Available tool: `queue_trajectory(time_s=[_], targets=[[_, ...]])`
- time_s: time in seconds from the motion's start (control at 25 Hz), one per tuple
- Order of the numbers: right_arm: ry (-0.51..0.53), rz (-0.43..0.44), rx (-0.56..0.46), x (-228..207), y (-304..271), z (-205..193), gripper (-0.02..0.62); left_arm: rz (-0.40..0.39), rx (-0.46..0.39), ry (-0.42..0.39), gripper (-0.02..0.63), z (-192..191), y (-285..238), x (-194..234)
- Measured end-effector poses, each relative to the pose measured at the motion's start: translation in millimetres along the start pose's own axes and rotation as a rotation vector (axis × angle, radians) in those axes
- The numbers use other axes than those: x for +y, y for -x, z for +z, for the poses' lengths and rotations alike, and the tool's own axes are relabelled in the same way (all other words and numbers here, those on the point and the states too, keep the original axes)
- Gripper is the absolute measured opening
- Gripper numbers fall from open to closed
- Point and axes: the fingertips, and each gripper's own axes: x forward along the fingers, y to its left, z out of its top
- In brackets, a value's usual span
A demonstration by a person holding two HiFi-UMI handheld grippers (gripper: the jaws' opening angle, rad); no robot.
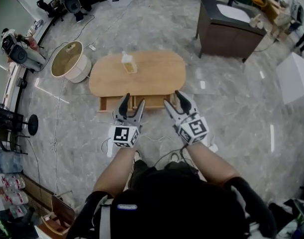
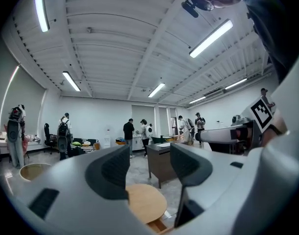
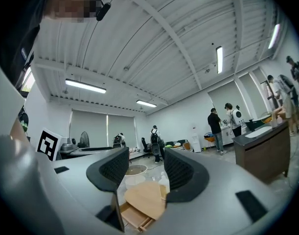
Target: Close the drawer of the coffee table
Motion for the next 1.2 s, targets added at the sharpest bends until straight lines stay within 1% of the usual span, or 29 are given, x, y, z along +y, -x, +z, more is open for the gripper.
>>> queue_trajectory(time_s=[0.2, 0.36, 0.52, 0.68, 0.8, 1.08, 1.2], targets=[[0.027, 0.004, 0.013, 10, -17, -12, 0.225, -0.131, -0.017, -0.013, 0.256, -7, -12, 7], [0.027, -0.014, 0.031, 25, -30, -20, 0.225, -0.242, -0.007, -0.004, 0.256, -14, -7, 20], [0.030, -0.039, 0.051, 36, -42, -38, 0.225, -0.313, 0.005, -0.004, 0.256, -26, -3, 34], [0.031, -0.052, 0.063, 46, -57, -59, 0.225, -0.328, 0.011, -0.006, 0.256, -42, -1, 54], [0.038, -0.064, 0.074, 50, -66, -68, 0.225, -0.327, 0.024, 0.011, 0.256, -54, 3, 64], [0.046, -0.072, 0.091, 58, -64, -85, 0.224, -0.337, 0.039, 0.044, 0.256, -77, 18, 60], [0.054, -0.078, 0.090, 62, -67, -90, 0.224, -0.345, 0.040, 0.050, 0.256, -87, 20, 65]])
